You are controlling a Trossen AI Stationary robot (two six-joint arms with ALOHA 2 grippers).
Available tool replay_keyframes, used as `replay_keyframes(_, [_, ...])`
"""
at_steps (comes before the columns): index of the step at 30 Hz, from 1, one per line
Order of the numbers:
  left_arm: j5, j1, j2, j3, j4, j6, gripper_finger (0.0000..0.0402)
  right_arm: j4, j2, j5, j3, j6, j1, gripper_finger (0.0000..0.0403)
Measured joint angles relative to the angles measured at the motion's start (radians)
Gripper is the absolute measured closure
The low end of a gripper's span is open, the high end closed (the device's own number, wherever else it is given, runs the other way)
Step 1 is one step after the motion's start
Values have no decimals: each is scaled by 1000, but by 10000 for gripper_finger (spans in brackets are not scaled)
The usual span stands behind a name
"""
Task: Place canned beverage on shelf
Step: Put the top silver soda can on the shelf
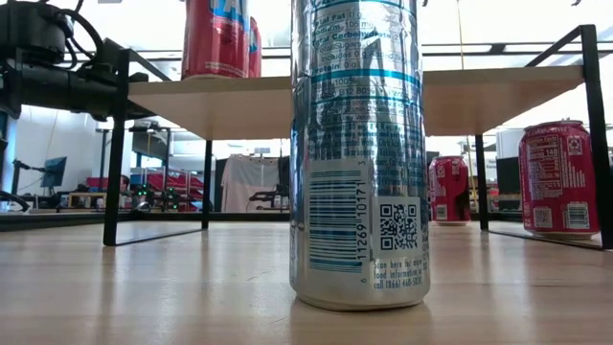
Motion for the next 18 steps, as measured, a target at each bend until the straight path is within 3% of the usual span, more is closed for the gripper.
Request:
replay_keyframes(11, [0, 0, 0, 0, 0, 0, 207, -3, 20, -35, -38, 151, -34, 78])
replay_keyframes(18, [0, 0, 0, 0, 0, 0, 207, -7, 19, -34, -40, 116, -40, 78])
